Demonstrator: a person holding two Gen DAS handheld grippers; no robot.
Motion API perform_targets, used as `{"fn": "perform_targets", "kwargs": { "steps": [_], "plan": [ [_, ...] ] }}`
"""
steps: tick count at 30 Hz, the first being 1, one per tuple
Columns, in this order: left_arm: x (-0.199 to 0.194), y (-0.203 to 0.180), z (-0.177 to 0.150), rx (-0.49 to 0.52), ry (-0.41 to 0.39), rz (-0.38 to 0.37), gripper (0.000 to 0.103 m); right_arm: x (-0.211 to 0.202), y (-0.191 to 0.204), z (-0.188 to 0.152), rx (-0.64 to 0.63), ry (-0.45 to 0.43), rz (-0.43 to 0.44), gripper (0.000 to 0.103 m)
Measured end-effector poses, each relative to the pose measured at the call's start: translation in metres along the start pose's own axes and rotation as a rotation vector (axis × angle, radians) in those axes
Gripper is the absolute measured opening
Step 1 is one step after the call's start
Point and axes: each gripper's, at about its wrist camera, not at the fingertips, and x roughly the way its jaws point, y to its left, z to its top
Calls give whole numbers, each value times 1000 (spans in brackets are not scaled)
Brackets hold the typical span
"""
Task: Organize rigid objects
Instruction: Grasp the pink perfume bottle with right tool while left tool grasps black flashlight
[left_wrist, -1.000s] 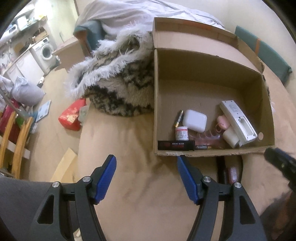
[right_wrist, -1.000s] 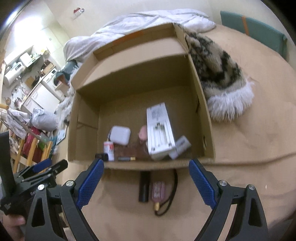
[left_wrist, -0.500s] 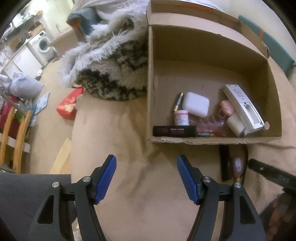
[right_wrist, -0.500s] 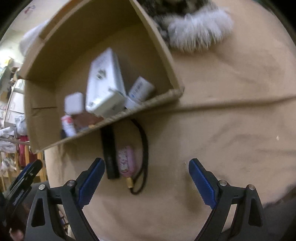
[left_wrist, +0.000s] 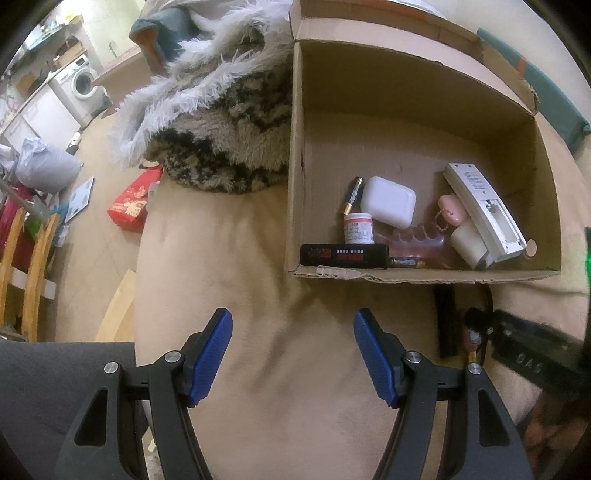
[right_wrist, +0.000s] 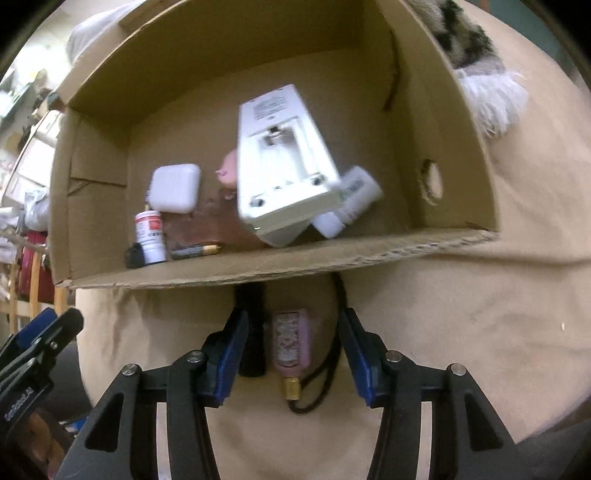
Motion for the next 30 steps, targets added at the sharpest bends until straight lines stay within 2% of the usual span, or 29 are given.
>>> {"fn": "perform_targets", "kwargs": {
  "steps": [3,5,6,7,11,16,19,23,25,30],
  "plan": [
    [2,-4,0,9,5,-5,65,16,-2,-5,6,74,6,42],
    [2,-7,-2,24,4,1,65,19,-5,-4,22,80,17,42],
    [3,-8,-3,32,3,5,65,19,-6,-3,23,84,8,33],
    [4,-9,-3,38,5,8,65,21,-10,-3,34,93,9,29],
    [9,-11,-6,43,15,8,65,20,-18,-7,49,114,28,27],
    [15,-23,-9,41,48,-53,65,-10,-28,-13,77,50,96,27],
    [18,-43,-9,64,68,-103,65,-48,-53,-23,117,-36,142,27],
    [30,-76,-9,63,122,-191,65,-86,-66,-36,165,-155,151,27],
    [41,-95,-8,65,156,-230,65,-93,-77,-33,192,-174,156,27],
    [69,-123,-2,53,218,-254,65,-90,-99,-30,284,-178,211,27]
  ]
}}
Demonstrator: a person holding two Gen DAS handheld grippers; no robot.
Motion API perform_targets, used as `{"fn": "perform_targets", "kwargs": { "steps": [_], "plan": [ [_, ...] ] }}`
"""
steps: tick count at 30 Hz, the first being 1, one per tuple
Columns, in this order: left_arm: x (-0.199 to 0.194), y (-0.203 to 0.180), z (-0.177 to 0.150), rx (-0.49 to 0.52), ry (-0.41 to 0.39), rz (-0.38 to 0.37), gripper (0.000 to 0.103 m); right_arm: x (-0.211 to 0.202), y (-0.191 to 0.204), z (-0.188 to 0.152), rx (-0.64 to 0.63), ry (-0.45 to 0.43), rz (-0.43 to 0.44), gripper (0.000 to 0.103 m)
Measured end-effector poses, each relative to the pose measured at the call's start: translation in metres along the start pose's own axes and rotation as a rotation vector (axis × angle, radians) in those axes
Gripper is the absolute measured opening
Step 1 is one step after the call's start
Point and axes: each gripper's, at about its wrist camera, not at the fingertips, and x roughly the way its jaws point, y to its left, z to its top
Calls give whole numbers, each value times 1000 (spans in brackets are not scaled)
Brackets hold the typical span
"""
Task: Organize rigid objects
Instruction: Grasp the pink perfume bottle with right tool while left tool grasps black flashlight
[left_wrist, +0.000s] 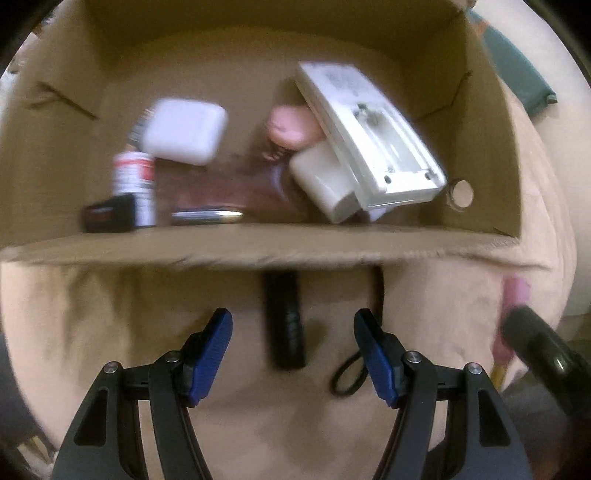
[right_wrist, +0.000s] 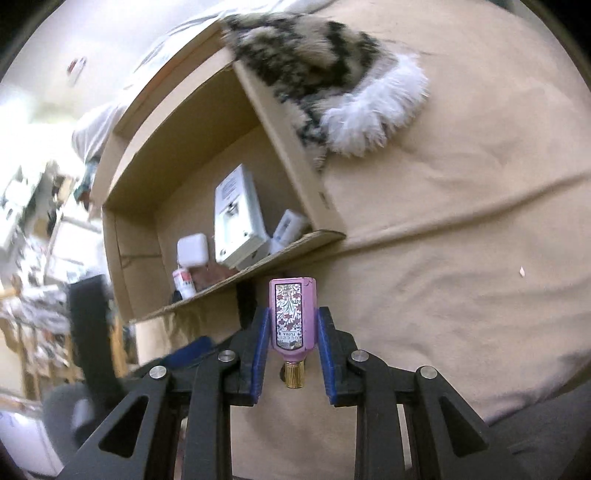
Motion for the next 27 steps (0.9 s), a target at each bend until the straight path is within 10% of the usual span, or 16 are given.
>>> {"fn": "perform_targets", "kwargs": {
  "steps": [9,27],
  "plan": [
    [27,-17,15,13,57,59,87,5,-3,4,58,-1,58,27],
    [25,4,21,-88,109,-118,90,2,-12,7,107,-39,32,27]
  ]
}}
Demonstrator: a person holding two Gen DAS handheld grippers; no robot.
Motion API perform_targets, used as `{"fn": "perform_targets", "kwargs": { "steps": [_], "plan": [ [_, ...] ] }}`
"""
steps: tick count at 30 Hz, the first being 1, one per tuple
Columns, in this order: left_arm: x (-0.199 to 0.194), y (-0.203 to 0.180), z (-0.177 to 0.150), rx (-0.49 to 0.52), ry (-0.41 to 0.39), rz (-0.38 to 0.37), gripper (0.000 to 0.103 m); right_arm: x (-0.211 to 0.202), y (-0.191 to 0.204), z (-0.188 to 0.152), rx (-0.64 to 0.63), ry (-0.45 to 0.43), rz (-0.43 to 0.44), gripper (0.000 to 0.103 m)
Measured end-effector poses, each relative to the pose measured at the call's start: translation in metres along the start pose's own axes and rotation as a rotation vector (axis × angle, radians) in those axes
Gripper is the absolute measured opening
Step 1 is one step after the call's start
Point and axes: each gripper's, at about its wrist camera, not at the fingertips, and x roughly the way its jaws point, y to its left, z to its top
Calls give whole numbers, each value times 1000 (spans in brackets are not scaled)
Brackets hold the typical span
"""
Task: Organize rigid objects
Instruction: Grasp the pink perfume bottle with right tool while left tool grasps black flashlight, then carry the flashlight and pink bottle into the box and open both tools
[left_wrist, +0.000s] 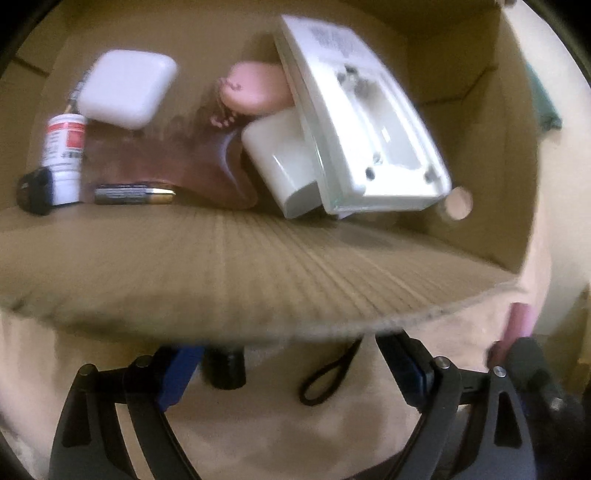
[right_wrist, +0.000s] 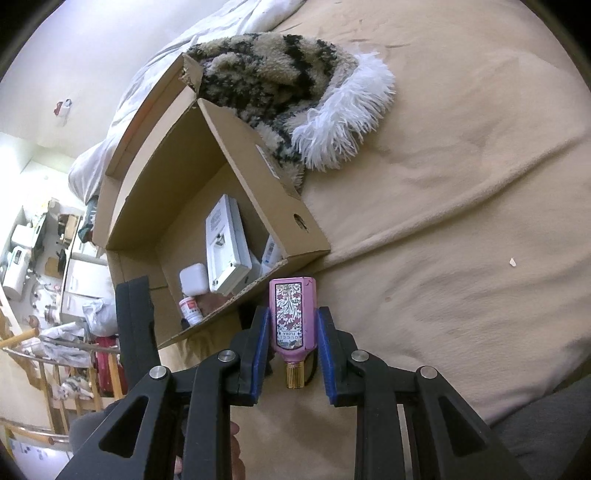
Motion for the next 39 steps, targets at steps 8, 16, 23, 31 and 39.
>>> {"fn": "perform_targets", "kwargs": {
  "steps": [8,16,23,31,39],
  "plan": [
    [12,-26,-3,162,-10,202,93,-3,-2,0,8,-11,-12,24],
    [-13,-6,-8,229,-67,227,19,7,7,-1,-35,15,-37,11],
    [-45,47,-8,211,-73,215,19,30,4,-1,-12,105,-47,14],
    [-109,121,-13,127,-136,221,19,80,26,-9,-89,225,-142,59],
    [-152,146,-45,113,-200,213,19,110,58,-42,-322,295,-285,76]
  ]
}}
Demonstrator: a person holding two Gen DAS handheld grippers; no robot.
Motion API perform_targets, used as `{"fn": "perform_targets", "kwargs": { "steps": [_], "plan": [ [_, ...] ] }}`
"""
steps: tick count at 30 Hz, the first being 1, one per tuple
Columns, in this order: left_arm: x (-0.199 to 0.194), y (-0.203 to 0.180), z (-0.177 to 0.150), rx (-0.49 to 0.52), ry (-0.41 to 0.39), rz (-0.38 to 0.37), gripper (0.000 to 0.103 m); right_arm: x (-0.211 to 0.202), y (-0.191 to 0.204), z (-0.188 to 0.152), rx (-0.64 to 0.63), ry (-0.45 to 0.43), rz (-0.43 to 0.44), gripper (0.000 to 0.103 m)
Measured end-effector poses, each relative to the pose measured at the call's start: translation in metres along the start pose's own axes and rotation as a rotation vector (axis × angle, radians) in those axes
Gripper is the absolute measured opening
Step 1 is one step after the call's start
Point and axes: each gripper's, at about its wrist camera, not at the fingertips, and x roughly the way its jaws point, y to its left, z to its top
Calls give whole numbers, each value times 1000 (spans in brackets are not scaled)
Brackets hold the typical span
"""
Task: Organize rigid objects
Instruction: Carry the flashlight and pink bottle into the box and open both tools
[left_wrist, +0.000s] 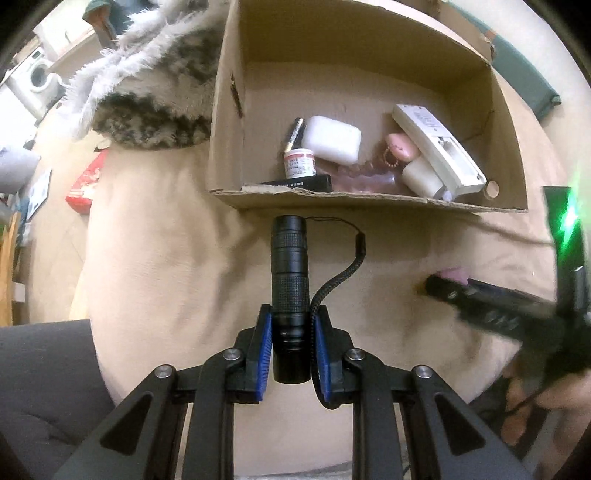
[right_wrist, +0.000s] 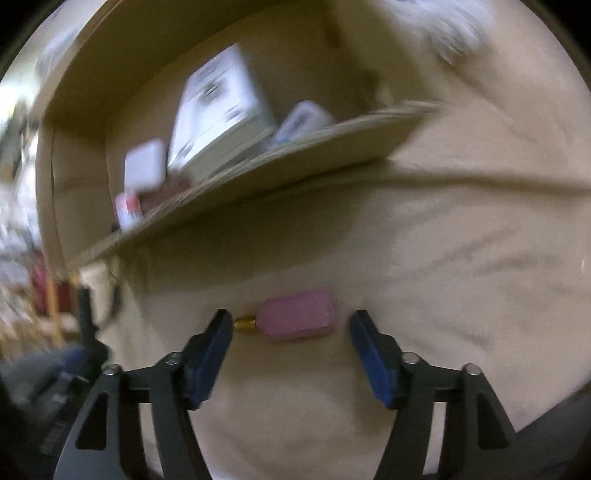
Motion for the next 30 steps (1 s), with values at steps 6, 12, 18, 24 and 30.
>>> {"fn": "perform_targets", "kwargs": {
  "steps": [6,12,18,24,30],
  "plan": [
    [19,-61,-36,-16,15,-7,19,13,28,-4,-153,-16,-153,72],
    [14,-71,-40,-24,-15,-1,19,-1,27,-12,-160,-49,-120,65],
    [-22,-73,-32,-32,-112,-19,19,-53,27,-20,-156,-142,-28,65],
    [-60,-73,2,-57,-223,-21,19,-106,32,-5,-168,-263,52,65],
    [-71,-86,50,-48,-293,-11,19,-135,38,37,-178,-367,107,65]
  ]
}}
